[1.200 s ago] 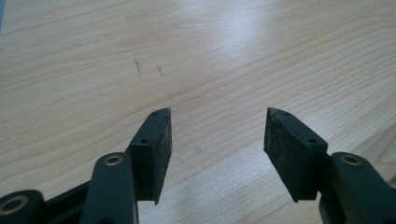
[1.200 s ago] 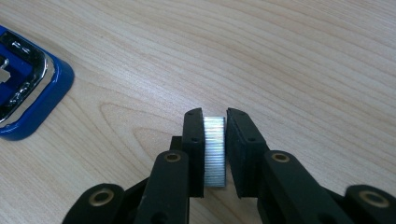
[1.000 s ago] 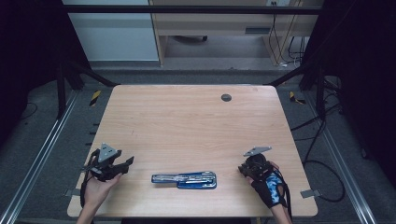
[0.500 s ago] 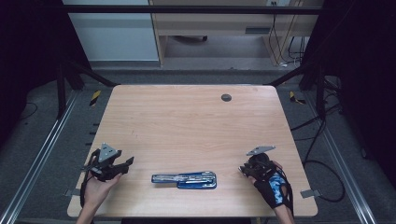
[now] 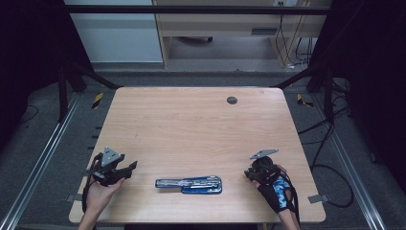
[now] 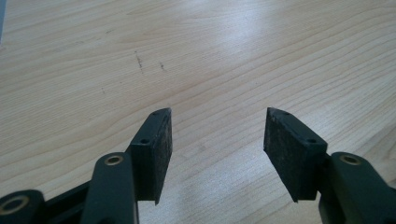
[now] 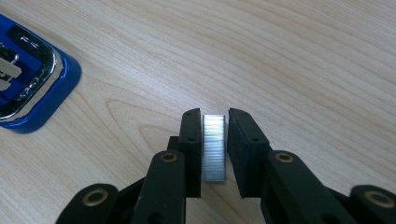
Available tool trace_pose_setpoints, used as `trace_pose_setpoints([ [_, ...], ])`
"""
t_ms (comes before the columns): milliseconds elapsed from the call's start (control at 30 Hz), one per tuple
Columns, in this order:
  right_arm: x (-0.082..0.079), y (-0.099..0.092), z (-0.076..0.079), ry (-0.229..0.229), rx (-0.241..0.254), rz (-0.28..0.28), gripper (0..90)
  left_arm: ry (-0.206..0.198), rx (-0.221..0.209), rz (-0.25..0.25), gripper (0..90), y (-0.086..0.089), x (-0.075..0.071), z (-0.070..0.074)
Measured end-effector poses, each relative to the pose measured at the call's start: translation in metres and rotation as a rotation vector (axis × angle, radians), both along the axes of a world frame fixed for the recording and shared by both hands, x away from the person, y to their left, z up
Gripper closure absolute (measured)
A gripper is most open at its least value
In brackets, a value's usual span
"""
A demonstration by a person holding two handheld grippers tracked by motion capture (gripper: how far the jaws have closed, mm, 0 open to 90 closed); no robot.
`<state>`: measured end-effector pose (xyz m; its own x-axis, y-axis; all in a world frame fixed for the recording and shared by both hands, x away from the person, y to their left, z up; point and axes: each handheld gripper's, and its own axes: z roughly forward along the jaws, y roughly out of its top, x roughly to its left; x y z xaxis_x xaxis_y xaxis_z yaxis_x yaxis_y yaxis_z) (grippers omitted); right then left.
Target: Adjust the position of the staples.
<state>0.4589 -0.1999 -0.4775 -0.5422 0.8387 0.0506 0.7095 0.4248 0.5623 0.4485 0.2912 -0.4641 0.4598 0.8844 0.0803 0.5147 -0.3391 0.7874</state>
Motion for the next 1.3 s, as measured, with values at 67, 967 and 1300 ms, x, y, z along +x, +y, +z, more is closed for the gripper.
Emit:
trace_pose_setpoints([
  [67,0.001,0.001,-0.001,0.000,-0.005,0.006,76.0,0.000,0.001,-0.001,42.2,0.000,0.000,0.000],
  [967,-0.001,-0.003,0.005,-0.017,0.009,0.028,78.5,-0.001,0.004,-0.002,42.2,0.000,0.000,0.000],
  [1300,-0.004,-0.004,0.016,-0.074,0.040,0.104,78.6,0.000,0.003,-0.002,42.2,0.000,0.000,0.000],
])
